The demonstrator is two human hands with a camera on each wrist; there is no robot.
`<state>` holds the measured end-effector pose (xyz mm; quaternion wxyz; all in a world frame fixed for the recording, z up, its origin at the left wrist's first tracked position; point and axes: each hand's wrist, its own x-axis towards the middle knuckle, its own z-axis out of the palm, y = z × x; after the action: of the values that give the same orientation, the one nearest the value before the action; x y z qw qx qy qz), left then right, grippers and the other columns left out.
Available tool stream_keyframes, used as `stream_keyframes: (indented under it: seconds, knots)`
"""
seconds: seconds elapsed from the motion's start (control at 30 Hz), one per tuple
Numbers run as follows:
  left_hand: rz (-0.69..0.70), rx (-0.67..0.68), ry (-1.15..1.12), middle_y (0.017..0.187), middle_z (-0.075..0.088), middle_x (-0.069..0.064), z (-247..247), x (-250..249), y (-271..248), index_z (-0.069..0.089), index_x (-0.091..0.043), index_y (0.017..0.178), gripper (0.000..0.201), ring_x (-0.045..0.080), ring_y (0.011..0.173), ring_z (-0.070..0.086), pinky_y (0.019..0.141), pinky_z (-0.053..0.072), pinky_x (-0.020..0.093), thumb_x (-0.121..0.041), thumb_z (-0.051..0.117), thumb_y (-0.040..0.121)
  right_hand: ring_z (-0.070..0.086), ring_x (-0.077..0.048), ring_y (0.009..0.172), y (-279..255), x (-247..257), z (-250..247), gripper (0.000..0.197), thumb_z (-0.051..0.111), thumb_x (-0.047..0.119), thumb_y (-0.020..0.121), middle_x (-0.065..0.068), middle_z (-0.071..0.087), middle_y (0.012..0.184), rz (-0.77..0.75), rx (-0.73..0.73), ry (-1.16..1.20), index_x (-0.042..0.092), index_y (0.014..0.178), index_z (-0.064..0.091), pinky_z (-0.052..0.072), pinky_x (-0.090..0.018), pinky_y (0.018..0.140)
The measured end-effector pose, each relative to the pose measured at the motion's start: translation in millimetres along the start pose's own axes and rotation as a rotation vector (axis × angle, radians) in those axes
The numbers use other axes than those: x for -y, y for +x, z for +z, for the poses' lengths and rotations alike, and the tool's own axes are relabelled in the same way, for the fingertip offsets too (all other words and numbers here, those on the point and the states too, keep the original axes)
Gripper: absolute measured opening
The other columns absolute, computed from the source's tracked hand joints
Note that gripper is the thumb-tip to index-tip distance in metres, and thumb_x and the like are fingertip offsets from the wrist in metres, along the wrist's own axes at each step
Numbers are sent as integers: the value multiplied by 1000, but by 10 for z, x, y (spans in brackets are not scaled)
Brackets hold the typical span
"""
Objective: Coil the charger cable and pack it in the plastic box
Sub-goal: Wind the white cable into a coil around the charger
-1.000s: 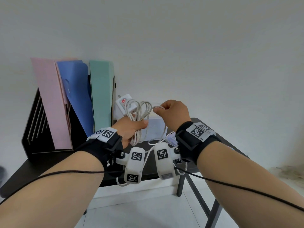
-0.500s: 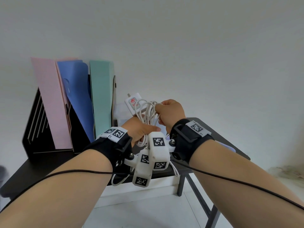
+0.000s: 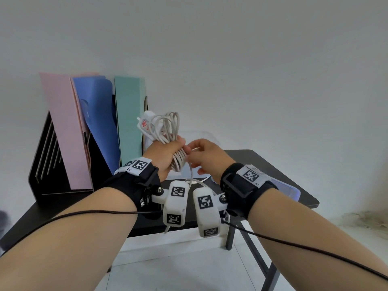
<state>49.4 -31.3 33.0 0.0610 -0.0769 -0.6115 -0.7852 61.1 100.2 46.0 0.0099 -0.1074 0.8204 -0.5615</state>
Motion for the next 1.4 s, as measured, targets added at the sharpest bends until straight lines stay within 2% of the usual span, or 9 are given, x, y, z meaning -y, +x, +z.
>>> stream_keyframes:
  seconds: [0.2,0.3,0.4,0.5,0.67,0.9,1.1,1.27,1.4]
  knots:
    - [36,3,-193,50,63,-1,2,-201,33,50,-14,78,17,18,56,67,57,53,31,-14,48,95,56,-12,69,-22,-146,22,16,63,6,78,2,61,78,-12,86,-358,20,86,63,47,-20,64]
    - [34,-23,-289,48,59,-3,-27,-337,49,49,-15,73,22,16,53,66,58,54,30,-20,48,95,52,-11,64,-55,-236,2,9,63,7,78,4,58,70,-11,85,-464,16,78,64,43,-16,56]
    - [15,-41,-344,49,56,-5,-92,-437,82,49,-17,72,25,15,51,60,58,53,29,-25,47,96,52,-16,67,-38,-295,-28,4,60,9,80,0,57,75,1,39,-563,11,78,63,41,-20,56]
    - [12,-27,-387,47,53,-6,-162,-464,101,46,-19,72,26,13,45,55,53,51,24,-26,45,96,53,-22,77,31,-329,-78,22,55,10,83,-4,58,82,33,-7,-696,17,63,48,47,-28,69]
    - [-26,-9,-471,44,49,-7,-284,-506,89,44,-20,67,29,11,44,48,52,43,20,-28,43,96,57,-25,84,62,-403,-185,4,56,13,82,-8,62,90,91,-42,-828,13,78,54,52,-35,81]
    - [-110,-6,-198,41,44,-6,-287,-337,24,45,-19,68,26,10,37,40,42,36,17,-23,48,93,57,-23,77,87,-463,-274,30,58,32,88,-8,66,79,67,-251,-602,16,63,52,49,-32,76]
    - [-166,10,146,37,42,-6,-215,-100,-16,47,-17,70,22,10,32,37,46,30,20,-20,53,91,62,-23,75,76,-298,-298,17,63,29,84,-3,67,76,-66,-417,-361,15,76,63,52,-35,76]
    - [-213,40,248,39,41,-6,-186,16,-26,52,-12,90,14,10,35,37,48,27,23,-25,58,89,55,-14,65,65,-132,-292,6,61,19,86,7,59,67,-149,-412,-235,16,80,63,49,-27,67]
    - [-236,121,327,39,40,-5,-156,59,-61,51,-13,76,23,10,35,38,47,27,24,-29,62,87,54,-11,61,59,-35,-282,11,63,16,85,5,61,68,-188,-400,-146,20,75,61,48,-26,64]
